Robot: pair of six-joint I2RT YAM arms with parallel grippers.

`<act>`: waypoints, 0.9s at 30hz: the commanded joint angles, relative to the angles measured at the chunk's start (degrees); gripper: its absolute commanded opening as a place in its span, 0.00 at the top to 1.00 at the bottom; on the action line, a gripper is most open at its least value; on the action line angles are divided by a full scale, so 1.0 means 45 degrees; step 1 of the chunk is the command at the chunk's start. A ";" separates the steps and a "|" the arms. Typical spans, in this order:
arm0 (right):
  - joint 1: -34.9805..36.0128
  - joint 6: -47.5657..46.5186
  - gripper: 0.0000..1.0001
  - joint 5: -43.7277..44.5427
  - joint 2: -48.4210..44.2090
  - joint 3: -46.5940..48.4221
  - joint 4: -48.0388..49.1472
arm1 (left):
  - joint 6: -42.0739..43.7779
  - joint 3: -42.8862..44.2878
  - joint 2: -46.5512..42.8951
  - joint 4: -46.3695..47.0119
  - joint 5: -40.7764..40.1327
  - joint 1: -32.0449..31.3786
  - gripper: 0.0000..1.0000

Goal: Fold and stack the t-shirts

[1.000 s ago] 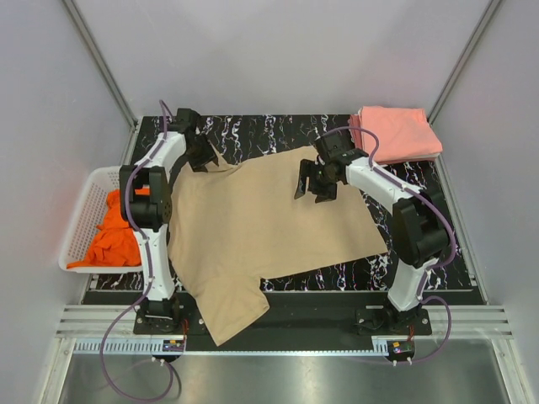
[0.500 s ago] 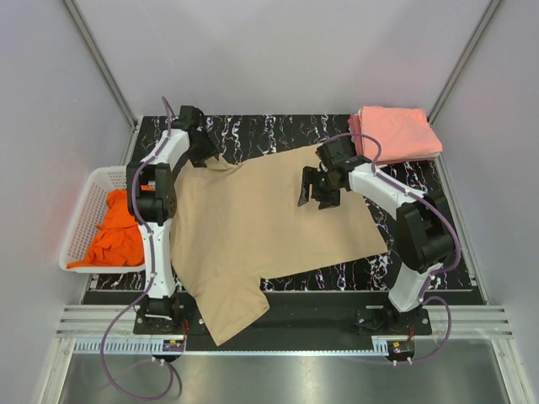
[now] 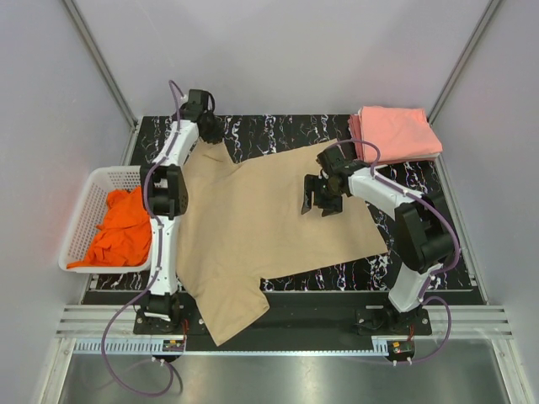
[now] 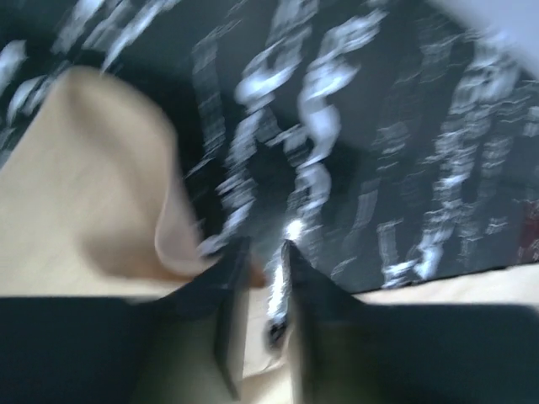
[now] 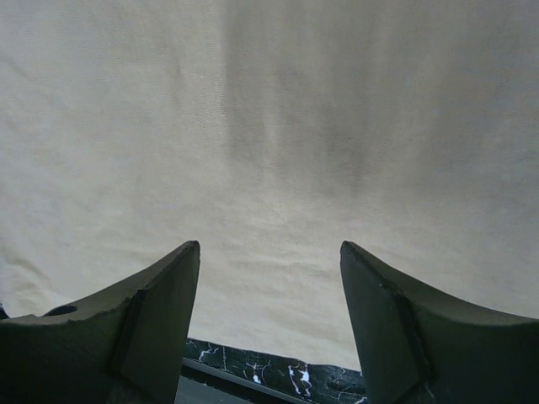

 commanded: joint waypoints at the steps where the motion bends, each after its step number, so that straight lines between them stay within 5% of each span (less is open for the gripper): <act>1: -0.0027 -0.0184 0.26 0.0157 -0.0659 -0.0050 0.0215 | 0.0152 0.1946 0.0469 0.1081 0.0327 -0.0604 0.52; 4: -0.0007 -0.0184 0.25 0.0196 -0.0795 -0.0167 0.0215 | 0.0931 0.1656 0.0159 0.1785 0.1617 -0.0838 0.17; 6: -0.0027 -0.0165 0.25 0.0274 -0.0757 -0.0148 0.0215 | 0.1595 0.0293 -0.0932 0.1786 0.1288 -0.0995 0.13; 14: -0.0104 -0.0125 0.25 0.0098 -0.0114 0.0749 0.0215 | 0.1382 -0.6035 -0.4880 0.1922 -0.0667 -0.0508 0.16; 27: -0.1726 0.0030 0.25 -0.0546 0.1763 0.1202 0.0254 | 0.1402 -0.5515 -0.2580 0.1493 -0.0608 -0.0273 0.19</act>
